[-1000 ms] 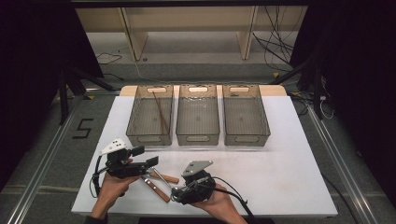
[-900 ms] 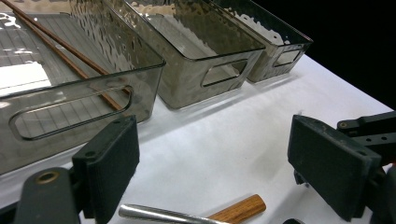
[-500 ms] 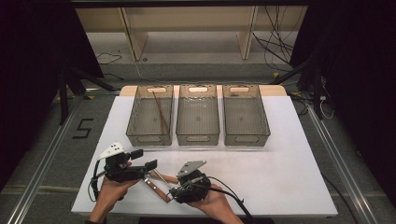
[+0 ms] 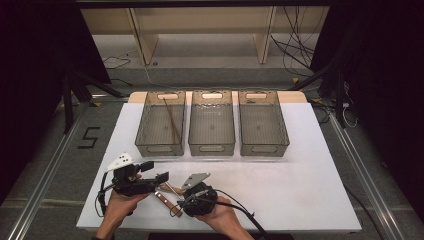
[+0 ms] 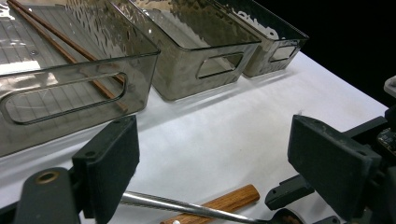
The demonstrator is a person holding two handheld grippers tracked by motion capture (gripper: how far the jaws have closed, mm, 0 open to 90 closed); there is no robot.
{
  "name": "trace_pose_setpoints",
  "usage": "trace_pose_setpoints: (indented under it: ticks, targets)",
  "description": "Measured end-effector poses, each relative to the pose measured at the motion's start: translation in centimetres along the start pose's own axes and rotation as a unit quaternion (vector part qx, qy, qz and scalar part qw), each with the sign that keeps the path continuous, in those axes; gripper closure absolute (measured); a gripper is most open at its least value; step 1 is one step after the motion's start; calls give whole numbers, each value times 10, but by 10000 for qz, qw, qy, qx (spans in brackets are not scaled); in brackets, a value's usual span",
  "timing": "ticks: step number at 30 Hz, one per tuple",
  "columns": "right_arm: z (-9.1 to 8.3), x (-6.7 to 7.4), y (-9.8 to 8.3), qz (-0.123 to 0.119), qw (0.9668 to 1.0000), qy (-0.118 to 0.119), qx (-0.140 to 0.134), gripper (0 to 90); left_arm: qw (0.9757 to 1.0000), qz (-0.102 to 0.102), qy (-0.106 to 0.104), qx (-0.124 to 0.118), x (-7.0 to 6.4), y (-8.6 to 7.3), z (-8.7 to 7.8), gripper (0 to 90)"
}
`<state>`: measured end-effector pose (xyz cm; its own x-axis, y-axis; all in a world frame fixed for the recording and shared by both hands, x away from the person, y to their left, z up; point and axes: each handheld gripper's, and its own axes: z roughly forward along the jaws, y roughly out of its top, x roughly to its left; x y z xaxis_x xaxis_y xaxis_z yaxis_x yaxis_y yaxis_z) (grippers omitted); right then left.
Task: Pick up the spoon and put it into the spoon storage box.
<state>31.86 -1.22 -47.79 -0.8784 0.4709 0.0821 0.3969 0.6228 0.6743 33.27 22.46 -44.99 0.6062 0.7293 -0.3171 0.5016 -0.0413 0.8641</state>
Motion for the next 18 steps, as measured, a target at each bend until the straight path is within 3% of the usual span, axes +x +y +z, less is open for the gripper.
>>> trace_pose_setpoints:
  ticks: [18]
  targets:
    - [18, 4, 4, -20, 9993, -191, 318, 763, 10000, -19, 21, -7, 0, 0, -1, 165]
